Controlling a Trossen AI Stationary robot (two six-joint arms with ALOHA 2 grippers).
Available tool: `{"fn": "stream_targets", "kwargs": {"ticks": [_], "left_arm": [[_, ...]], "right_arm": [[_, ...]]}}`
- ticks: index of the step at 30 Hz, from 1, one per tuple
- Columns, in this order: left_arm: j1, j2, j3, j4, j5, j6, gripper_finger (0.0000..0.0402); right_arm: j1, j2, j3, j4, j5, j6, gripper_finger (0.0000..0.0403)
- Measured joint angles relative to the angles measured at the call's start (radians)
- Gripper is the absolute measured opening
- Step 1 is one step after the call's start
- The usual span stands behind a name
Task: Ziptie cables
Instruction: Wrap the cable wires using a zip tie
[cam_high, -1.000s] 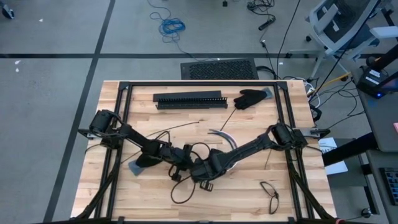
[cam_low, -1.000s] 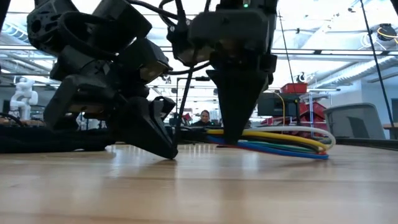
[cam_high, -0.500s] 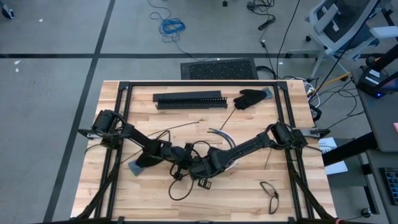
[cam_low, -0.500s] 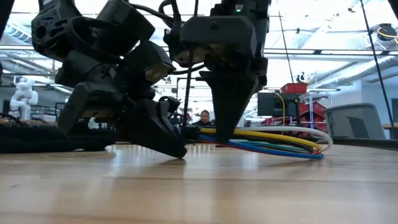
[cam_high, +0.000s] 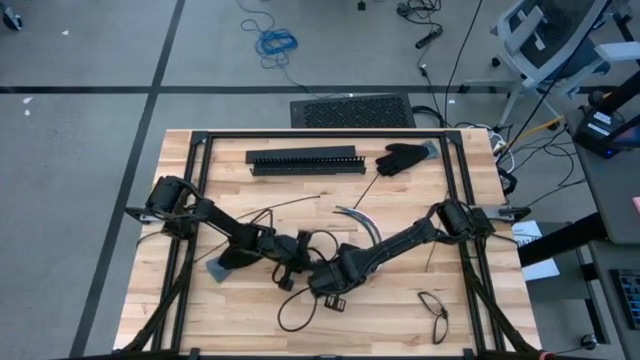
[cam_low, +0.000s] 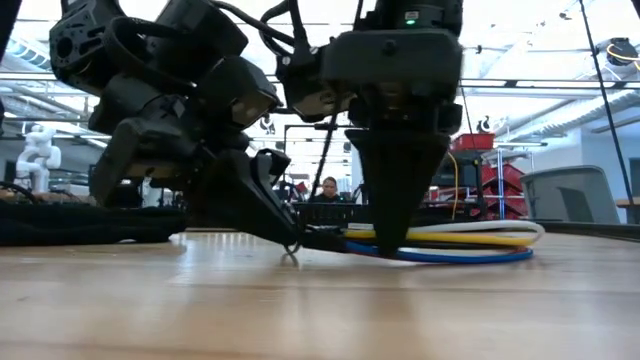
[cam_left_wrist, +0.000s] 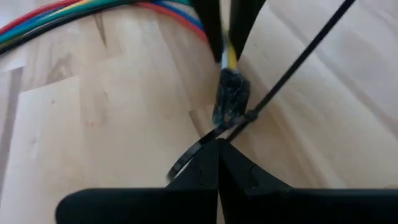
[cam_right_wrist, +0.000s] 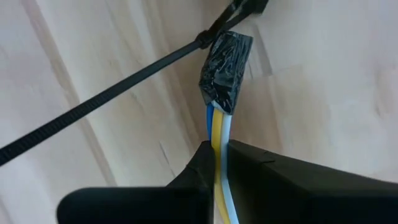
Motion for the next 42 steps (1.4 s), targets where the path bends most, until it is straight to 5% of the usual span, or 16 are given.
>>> {"fn": "stream_targets", "kwargs": {"ticks": [33,42], "left_arm": [[-0.034,-0.017,0.009,-0.136,-0.004,0.000,0.0000],[-0.017,-0.181,-0.001,-0.396,-0.214,0.116,0.0000]], "right_arm": [[0.075,0.000,0.000,-0.042,-0.039,0.091,0.0012],[0.049,0.000,0.000,-0.066,0.009,0.073,0.0012]]}}
